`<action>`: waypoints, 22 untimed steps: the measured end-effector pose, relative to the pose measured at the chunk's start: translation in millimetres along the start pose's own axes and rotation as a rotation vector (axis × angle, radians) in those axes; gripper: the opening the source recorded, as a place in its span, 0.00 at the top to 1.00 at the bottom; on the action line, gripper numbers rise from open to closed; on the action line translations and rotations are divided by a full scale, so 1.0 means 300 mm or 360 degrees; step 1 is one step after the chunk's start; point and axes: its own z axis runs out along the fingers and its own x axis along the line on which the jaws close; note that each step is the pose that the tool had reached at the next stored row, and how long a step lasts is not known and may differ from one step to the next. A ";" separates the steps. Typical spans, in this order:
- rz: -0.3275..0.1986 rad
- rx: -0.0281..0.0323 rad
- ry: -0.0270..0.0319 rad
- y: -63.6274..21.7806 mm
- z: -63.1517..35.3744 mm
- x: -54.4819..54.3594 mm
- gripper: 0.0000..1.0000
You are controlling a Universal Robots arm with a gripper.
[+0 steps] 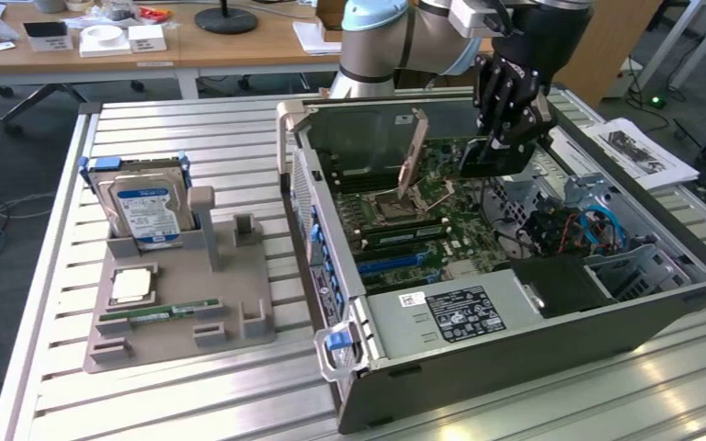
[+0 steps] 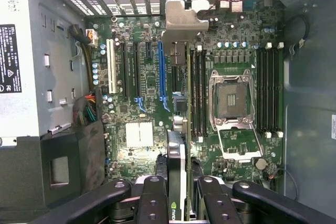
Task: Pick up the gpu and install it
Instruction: 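Insert the gpu into the slot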
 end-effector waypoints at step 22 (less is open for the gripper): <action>-0.0008 -0.00002 -0.00002 0.062 0.053 -0.001 0.73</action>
